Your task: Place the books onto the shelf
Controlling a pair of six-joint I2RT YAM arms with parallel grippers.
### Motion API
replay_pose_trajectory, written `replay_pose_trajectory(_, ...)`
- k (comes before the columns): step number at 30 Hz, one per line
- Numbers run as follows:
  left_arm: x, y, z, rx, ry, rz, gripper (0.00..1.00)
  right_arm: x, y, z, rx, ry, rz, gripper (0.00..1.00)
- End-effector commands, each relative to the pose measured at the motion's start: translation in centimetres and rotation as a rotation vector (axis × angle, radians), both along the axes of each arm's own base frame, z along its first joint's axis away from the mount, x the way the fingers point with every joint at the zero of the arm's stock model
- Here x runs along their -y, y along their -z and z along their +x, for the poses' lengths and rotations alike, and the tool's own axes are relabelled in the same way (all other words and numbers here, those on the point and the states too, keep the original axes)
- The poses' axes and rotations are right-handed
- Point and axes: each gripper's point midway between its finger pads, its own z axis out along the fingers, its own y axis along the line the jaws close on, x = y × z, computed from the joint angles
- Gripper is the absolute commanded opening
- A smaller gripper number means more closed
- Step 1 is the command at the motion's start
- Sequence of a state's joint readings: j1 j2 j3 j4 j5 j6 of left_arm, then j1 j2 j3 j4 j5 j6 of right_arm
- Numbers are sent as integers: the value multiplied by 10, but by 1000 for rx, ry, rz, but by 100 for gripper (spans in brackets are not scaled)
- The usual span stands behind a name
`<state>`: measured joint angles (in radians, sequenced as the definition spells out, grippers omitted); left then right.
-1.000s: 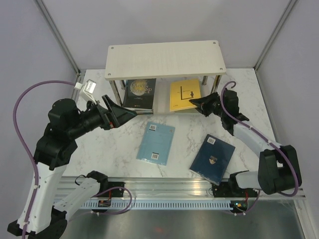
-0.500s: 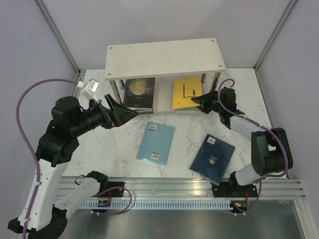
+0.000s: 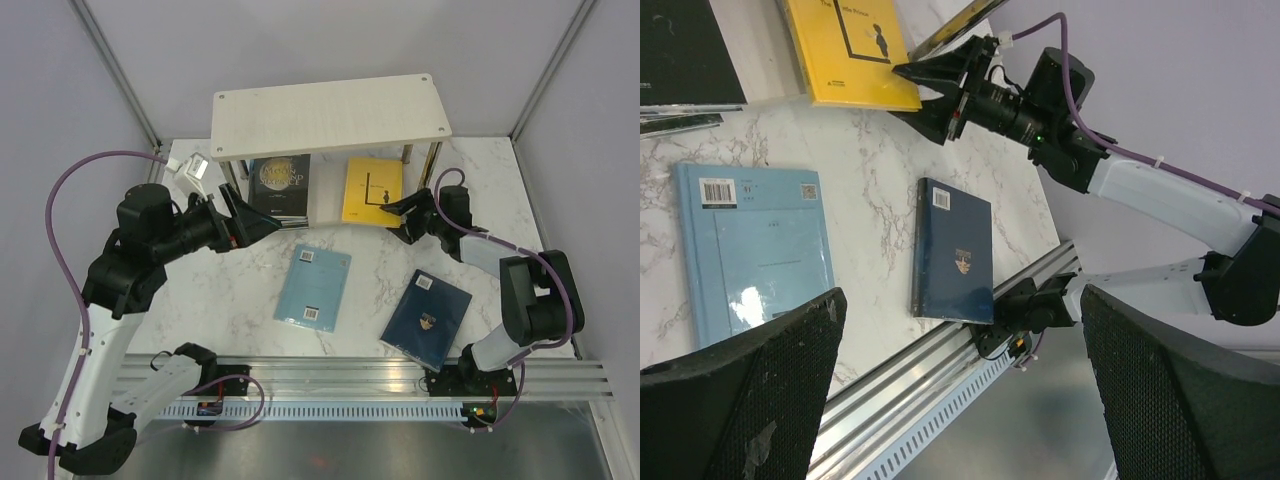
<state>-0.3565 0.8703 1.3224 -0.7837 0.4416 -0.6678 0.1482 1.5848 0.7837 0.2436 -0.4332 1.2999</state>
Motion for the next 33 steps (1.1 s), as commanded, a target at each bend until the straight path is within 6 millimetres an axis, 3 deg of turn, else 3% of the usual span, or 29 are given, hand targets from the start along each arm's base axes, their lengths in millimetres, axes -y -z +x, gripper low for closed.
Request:
replay_pose_trajectory(1, -5, -7, 2, 57, -7, 29, 100, 6, 25, -25, -83, -19, -35, 68)
replay_pose_trajectory(7, -4, 3, 4, 32, -9, 38, 100, 4, 24, -29, -77, -42, -28, 68)
replay_pose_trajectory(17, -6, 12, 3, 15, -23, 37, 100, 8, 6, -13, -37, -21, -6, 60)
replay_pose_trajectory(20, -7, 11, 1, 19, -24, 36, 100, 14, -3, -7, -3, 10, 4, 55)
replay_pose_trajectory(28, -8, 13, 4, 10, -38, 40, 100, 18, -18, 8, 27, 21, 33, 20)
replay_pose_trajectory(33, -8, 16, 5, 5, -44, 42, 100, 26, -14, 13, 18, 35, 37, 15)
